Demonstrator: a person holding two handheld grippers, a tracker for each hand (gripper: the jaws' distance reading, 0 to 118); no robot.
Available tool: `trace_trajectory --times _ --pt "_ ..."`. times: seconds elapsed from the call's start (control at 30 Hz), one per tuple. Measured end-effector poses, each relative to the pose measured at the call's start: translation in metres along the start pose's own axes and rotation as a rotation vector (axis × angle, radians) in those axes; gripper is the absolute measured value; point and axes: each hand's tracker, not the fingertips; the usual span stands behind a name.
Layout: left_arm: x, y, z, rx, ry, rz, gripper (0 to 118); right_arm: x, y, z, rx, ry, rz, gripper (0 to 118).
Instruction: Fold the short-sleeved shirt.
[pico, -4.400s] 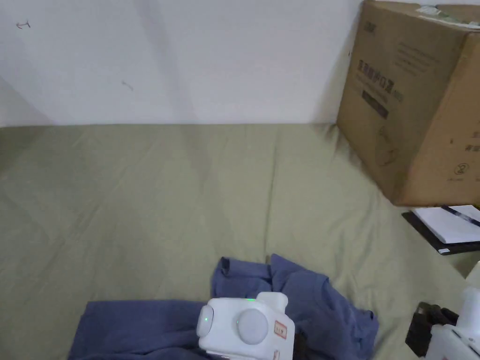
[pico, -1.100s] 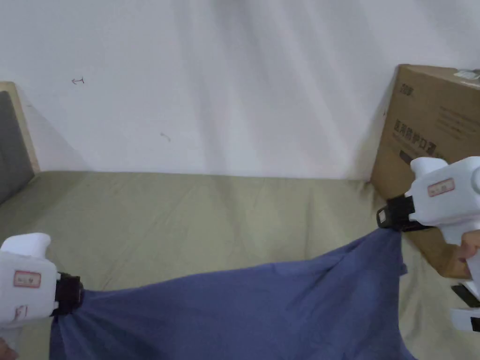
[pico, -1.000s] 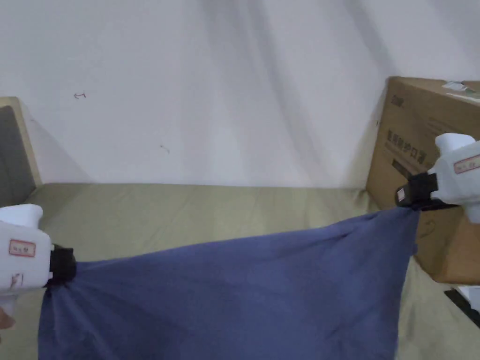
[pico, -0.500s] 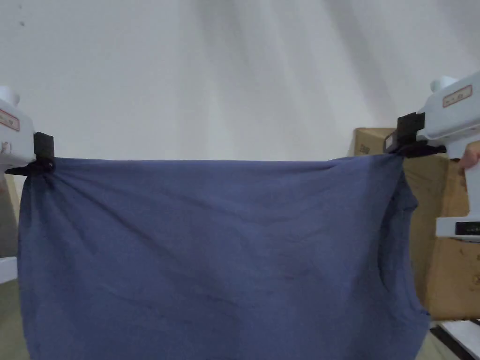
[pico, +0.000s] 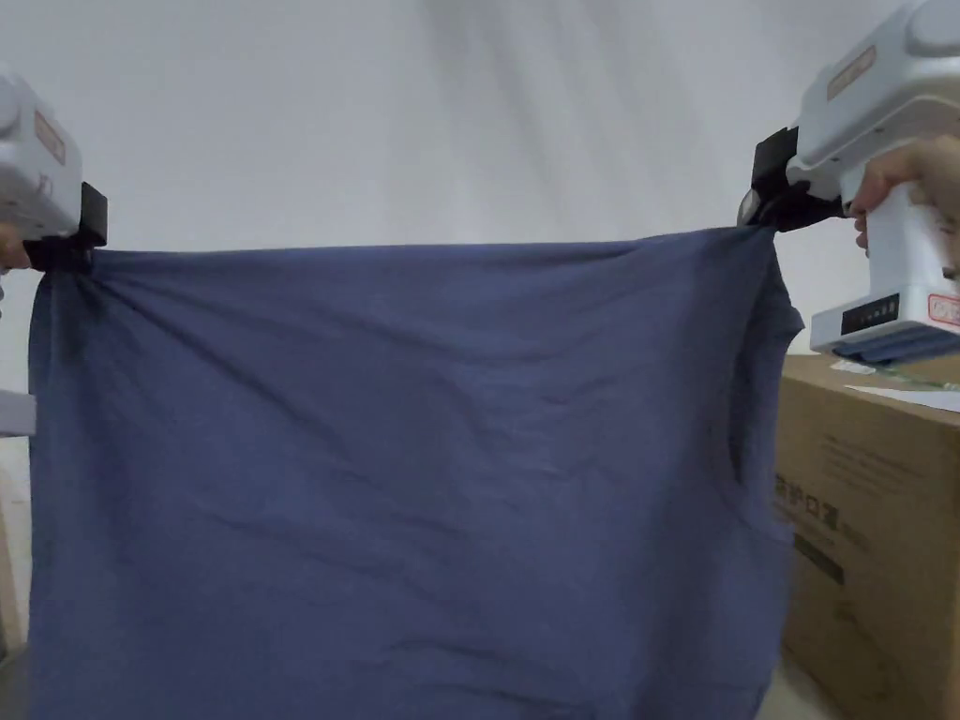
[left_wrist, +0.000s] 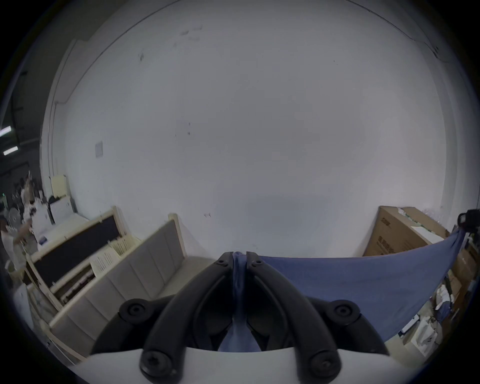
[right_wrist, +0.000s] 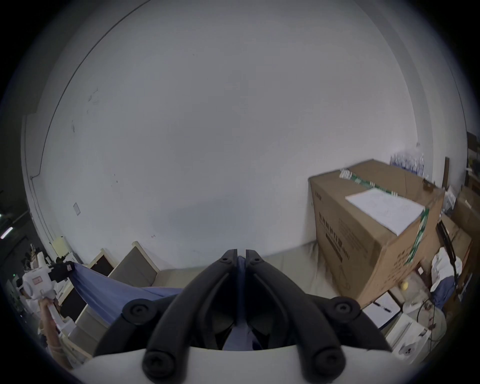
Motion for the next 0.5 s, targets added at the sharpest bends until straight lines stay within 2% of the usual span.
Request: trace_trajectory --times 0.1,0.2,0.4,0.5 --pt "0.005 0.018 -0.004 0.056 0.002 0.0 6 -0.023 0.002 0.006 0.034 -0.031 0.035 5" --pt "0.007 0.015 -0.02 0.075 0.012 0.015 6 -0.027 -0.007 0.0 0.051 -0.017 0.039 5" --pt "0.007 -0.029 -0.088 0.058 -0.004 0.053 6 -0.006 -0.061 -0.052 -0.023 -0.012 0.033 5" --pt "0.02 -0.075 -0.128 -0.02 0.023 -0.06 6 0.008 -0.106 -0.091 -0.124 -0.05 0.055 5"
